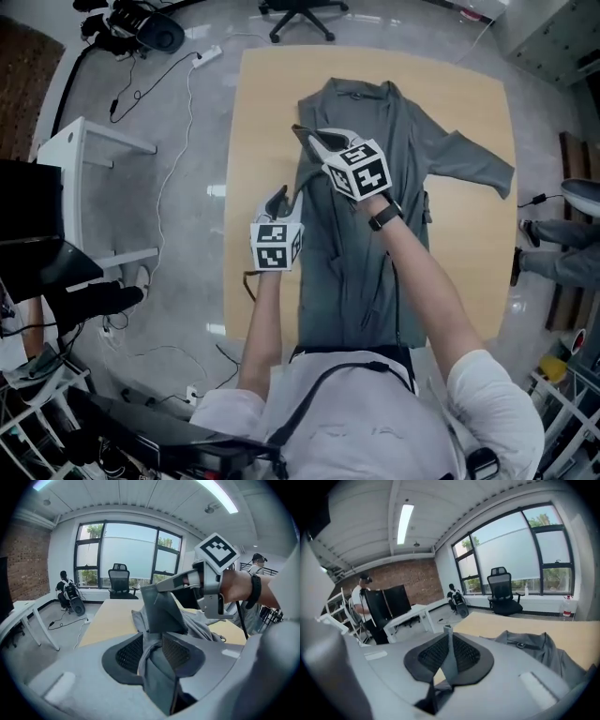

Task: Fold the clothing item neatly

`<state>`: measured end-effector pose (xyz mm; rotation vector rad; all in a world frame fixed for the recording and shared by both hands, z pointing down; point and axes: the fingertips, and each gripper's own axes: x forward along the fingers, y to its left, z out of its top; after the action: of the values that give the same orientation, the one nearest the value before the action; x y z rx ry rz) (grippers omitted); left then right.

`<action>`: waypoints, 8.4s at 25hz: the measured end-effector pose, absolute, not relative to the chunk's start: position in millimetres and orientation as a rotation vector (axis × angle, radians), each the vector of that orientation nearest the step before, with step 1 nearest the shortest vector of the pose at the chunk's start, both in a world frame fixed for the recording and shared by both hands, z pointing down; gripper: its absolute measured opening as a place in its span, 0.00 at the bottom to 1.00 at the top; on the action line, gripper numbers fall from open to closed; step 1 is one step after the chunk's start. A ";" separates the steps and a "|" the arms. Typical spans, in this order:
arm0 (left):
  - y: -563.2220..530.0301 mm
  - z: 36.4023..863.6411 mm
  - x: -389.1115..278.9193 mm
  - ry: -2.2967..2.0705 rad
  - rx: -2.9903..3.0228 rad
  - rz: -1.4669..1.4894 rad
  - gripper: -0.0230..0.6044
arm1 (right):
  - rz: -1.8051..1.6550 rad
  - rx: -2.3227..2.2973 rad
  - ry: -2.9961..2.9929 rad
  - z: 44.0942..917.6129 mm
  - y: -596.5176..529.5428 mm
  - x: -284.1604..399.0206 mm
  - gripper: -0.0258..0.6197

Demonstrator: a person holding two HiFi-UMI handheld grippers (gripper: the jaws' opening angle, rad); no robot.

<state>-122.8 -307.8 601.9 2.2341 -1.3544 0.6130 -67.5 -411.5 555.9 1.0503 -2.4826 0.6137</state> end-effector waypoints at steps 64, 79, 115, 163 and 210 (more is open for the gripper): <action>-252.6 586.4 227.6 -0.635 2.679 0.729 0.25 | 1.167 2.271 -1.725 653.2 -154.3 471.5 0.37; -253.0 595.2 242.0 -0.636 2.653 0.737 0.25 | 1.110 2.101 -1.546 720.5 -246.3 578.4 0.36; -297.5 523.0 99.1 -0.974 2.516 0.392 0.25 | 0.544 1.650 -2.114 516.0 -370.5 321.8 0.11; -114.6 518.5 -12.9 -1.040 2.509 0.501 0.25 | 0.865 1.569 -2.471 507.4 -114.4 82.9 0.37; 169.6 649.5 -76.7 -1.174 2.153 0.864 0.25 | 1.095 1.342 -2.095 682.9 199.7 158.0 0.38</action>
<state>-76.7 169.6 649.5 2.1529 -1.1742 0.8644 158.0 199.7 682.9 1.3420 -2.0954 1.0951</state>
